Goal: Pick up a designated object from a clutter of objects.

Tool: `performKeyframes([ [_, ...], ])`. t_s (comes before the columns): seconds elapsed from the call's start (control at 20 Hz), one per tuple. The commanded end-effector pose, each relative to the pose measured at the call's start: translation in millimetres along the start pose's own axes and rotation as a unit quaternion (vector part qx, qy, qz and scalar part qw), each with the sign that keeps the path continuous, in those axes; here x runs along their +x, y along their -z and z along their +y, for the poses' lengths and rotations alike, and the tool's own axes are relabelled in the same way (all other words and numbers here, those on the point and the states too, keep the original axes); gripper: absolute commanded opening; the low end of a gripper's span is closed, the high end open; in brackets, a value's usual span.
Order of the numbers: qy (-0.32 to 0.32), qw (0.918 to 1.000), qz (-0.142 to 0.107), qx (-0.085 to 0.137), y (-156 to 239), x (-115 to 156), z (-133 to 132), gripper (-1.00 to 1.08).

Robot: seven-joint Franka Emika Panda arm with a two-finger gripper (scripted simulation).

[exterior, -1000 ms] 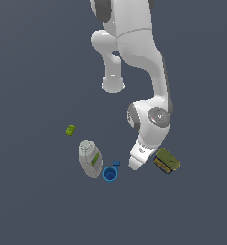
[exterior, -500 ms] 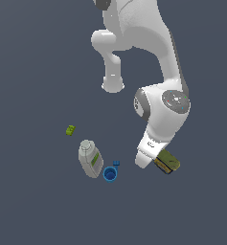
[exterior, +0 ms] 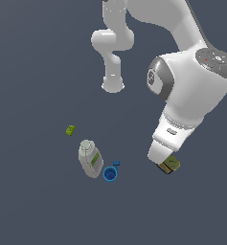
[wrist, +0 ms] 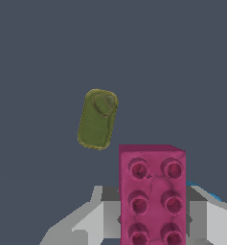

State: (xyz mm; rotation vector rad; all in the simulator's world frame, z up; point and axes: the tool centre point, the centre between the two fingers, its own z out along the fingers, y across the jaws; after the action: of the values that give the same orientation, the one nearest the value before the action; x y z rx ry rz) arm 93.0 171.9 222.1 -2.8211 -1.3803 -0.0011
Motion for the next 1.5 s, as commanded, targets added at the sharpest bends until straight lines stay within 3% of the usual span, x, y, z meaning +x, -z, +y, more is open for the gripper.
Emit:
performKeyframes([
  [0.0, 0.0, 1.0, 0.0, 0.0, 25.9, 6.6, 1.7, -1.0],
  [0.75, -0.001, 1.0, 0.0, 0.0, 140.9, 40.0, 13.6, -1.0],
  [1.45, -0.001, 1.0, 0.0, 0.0, 177.1, 52.3, 18.9, -1.0],
])
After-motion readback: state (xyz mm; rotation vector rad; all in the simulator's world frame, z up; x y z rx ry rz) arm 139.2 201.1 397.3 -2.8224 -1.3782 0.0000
